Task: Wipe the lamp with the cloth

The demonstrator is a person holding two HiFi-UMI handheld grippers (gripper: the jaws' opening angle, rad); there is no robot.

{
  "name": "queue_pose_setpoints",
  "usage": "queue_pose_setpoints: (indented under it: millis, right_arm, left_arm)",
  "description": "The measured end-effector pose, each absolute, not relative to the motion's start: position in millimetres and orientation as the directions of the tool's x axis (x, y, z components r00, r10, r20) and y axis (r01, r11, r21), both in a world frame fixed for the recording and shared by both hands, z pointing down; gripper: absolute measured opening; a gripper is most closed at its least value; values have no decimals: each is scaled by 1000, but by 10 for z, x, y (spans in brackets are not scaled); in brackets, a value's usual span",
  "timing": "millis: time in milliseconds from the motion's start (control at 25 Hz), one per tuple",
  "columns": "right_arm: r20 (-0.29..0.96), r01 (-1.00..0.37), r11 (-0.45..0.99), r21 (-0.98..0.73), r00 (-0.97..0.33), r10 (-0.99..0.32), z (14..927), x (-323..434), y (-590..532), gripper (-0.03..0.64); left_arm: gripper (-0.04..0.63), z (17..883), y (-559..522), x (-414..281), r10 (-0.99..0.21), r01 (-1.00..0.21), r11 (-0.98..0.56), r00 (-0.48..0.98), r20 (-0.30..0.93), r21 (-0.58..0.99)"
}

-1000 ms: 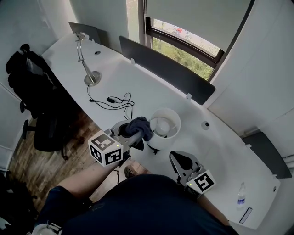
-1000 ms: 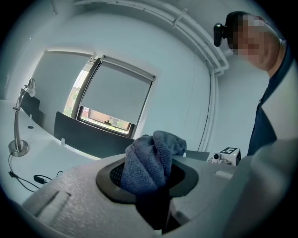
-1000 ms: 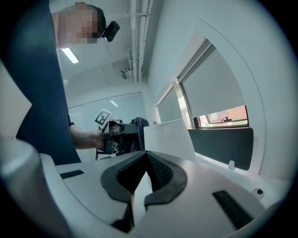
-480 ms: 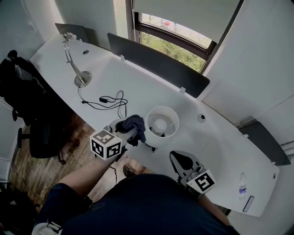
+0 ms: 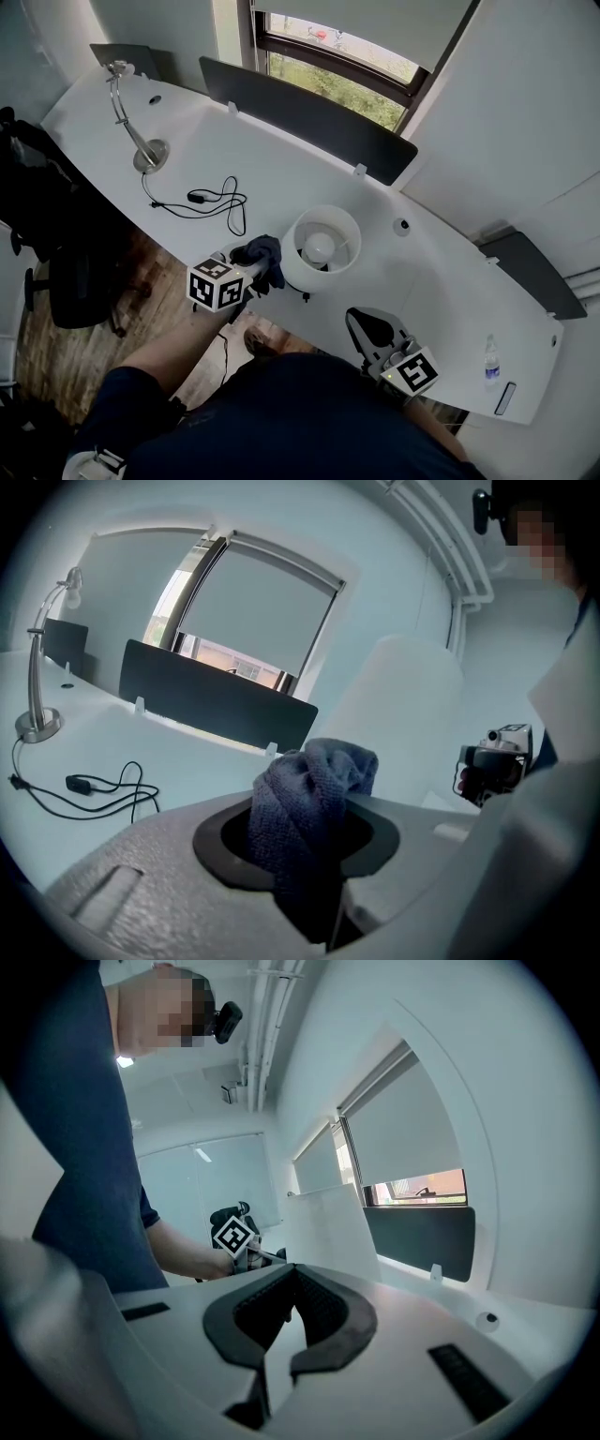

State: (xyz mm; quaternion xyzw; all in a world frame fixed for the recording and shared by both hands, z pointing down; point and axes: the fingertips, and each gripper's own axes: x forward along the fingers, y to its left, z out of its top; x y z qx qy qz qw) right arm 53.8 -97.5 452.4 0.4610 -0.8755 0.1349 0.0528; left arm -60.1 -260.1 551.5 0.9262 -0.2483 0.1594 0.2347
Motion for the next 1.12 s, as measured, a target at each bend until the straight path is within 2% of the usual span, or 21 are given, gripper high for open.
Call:
queue_pose_setpoints:
  millis: [240,480,1120]
  right_arm:
    - [216,-813,548,-196,-581,-785,4551,500,-969,11]
    - [196,-791,578,-201,-611,-767,4534,459,-1016,11]
    - [93,-686,706,-176,-726,-682,4335,273,-1028,11]
  left_arm:
    - [132,5798,-2493,-707,-365,-561,-749,793,487,353]
    - [132,5741,-2357,-852,-386,-584,-733,779,495,348]
    - [132,4735,-1592,-754,-448,-562,-737,822,351,376]
